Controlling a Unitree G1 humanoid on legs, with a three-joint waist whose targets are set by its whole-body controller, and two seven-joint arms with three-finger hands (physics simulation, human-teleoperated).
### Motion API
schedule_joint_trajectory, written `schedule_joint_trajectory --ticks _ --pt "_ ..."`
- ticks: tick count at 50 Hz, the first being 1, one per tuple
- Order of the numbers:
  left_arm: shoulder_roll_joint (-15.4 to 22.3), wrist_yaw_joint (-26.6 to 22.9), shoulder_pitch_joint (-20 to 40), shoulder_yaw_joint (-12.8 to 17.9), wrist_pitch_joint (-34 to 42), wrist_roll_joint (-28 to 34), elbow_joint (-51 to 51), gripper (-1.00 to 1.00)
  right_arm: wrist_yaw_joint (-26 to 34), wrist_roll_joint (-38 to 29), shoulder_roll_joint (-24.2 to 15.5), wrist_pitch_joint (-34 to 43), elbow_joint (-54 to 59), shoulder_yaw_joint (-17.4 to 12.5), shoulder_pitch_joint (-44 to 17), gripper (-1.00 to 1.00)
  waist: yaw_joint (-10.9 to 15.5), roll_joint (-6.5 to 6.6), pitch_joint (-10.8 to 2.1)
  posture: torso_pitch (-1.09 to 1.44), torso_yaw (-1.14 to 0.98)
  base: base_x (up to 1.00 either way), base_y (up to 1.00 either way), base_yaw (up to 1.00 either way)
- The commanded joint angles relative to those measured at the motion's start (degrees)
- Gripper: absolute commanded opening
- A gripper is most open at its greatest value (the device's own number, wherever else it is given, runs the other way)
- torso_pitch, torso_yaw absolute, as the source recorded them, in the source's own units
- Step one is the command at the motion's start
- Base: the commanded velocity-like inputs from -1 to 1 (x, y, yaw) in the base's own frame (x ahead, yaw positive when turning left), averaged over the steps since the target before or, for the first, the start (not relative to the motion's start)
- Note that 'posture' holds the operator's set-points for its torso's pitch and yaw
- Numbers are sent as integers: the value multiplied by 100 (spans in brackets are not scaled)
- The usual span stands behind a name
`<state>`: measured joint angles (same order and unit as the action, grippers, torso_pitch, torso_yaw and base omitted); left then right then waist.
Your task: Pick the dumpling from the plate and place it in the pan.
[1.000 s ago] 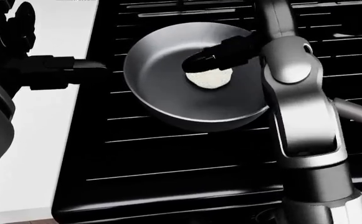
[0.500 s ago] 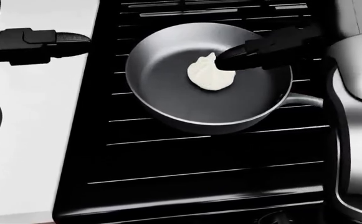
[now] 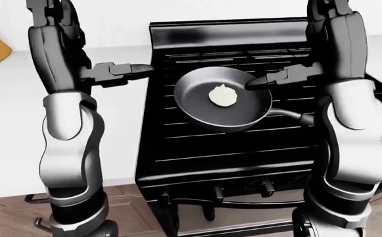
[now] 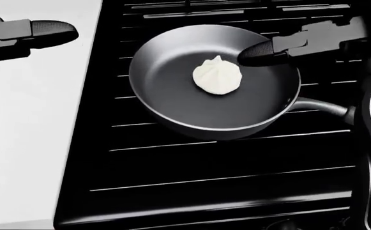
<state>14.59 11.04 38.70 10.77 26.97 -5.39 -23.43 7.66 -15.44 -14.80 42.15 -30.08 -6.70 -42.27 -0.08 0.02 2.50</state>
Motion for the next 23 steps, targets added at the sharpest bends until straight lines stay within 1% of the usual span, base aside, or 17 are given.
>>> schedule_joint_trajectory --ticks 1,4,9,19,23 --pt "76 78 182 40 -237 -47 -141 100 -38 -72 -60 -317 -119 -25 -171 100 0 3 -140 0 0 0 0 0" --pt "64 173 142 76 -510 -127 -127 100 -38 -125 -83 -594 -119 -44 -145 100 0 6 -135 0 0 0 0 0" --pt "107 249 152 42 -770 -150 -92 100 3 -168 -114 -986 -68 -66 -145 100 -1 8 -132 0 0 0 0 0" --pt "176 314 187 107 -1189 -278 -80 100 96 -222 -245 -1388 -88 -115 -383 100 -6 10 -117 0 0 0 0 0" --pt "222 364 196 125 -1224 -351 -208 100 115 -243 -253 -1500 -160 -112 -466 100 -11 11 -113 0 0 0 0 0"
